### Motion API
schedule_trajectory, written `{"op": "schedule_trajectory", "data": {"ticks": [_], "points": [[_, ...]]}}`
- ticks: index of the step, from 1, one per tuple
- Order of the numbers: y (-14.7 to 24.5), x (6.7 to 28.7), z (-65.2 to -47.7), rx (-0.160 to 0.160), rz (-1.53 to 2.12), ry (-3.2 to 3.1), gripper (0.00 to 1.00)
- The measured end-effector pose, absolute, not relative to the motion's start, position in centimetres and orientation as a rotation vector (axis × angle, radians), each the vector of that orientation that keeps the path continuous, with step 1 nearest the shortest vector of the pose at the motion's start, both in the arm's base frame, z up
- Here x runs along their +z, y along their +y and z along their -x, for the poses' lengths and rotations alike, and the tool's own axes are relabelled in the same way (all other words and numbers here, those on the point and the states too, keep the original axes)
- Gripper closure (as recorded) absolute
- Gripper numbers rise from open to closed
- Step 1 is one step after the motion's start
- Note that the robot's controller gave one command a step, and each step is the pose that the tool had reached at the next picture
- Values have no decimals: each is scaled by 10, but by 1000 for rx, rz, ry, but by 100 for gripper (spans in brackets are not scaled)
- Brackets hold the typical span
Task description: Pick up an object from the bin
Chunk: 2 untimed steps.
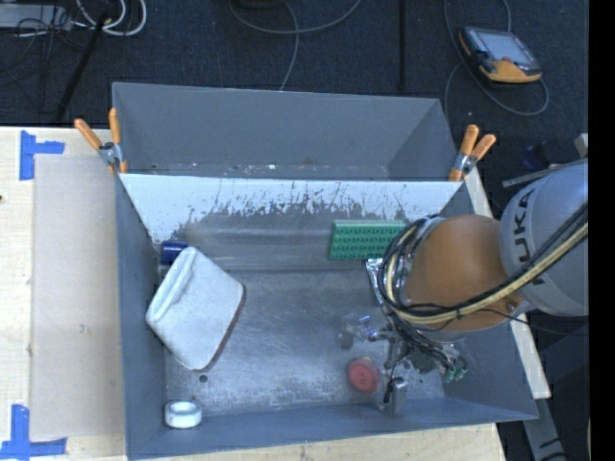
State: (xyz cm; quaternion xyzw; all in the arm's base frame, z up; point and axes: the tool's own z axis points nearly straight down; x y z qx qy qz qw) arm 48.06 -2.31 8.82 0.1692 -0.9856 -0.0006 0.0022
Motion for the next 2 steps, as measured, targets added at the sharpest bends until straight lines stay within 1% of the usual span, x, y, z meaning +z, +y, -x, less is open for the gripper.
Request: {"op": "schedule_trajectory", "data": {"ticks": [1,2], "points": [[-23,90,-481,-1,-532,-3095,100],[-20,211,-506,3,-615,-3090,100]]}}
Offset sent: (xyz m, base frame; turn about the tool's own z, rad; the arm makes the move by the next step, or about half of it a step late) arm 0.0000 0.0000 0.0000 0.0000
